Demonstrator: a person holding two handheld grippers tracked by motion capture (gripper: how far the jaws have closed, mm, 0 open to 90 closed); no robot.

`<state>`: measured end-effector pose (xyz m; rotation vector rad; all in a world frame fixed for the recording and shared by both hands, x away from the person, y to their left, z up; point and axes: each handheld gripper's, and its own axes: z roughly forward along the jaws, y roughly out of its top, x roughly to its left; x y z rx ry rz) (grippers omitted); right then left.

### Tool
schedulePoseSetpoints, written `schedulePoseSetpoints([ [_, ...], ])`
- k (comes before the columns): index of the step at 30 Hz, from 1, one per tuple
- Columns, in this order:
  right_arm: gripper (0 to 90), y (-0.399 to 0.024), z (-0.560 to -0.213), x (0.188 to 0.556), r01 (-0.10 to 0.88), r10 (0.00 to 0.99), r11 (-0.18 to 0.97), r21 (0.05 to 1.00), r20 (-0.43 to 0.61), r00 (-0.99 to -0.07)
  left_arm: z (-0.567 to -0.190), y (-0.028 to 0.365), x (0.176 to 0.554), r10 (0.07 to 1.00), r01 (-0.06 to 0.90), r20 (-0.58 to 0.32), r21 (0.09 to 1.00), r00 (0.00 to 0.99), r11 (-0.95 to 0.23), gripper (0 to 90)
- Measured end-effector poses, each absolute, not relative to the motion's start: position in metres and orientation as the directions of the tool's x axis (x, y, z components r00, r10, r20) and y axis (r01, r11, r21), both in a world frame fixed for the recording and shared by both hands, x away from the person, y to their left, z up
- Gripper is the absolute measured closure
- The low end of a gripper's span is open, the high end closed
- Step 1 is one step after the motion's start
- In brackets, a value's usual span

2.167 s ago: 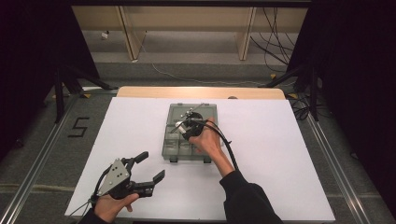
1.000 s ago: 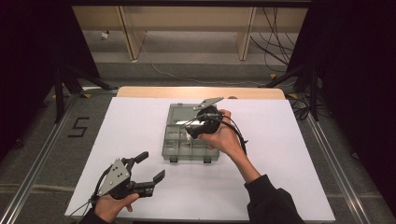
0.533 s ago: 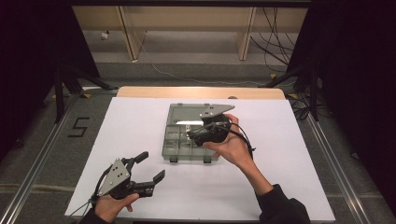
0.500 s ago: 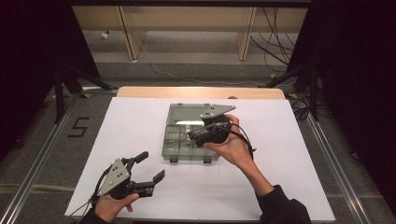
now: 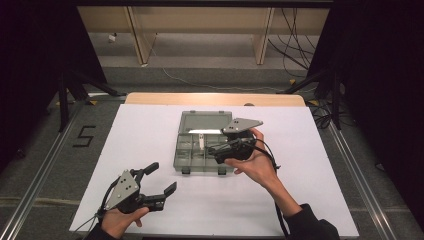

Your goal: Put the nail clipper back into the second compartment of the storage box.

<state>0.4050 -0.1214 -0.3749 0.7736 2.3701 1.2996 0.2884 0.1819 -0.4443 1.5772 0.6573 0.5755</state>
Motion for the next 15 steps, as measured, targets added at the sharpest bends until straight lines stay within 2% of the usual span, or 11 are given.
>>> schedulePoseSetpoints([
  [15,16.6,-0.135,-0.379,0.389,0.283,0.605,0.375,0.883,-0.001,-0.796,-0.444,0.182,0.289,0.702,0.076,-0.005,0.995,0.712,-0.07,16.6],
])
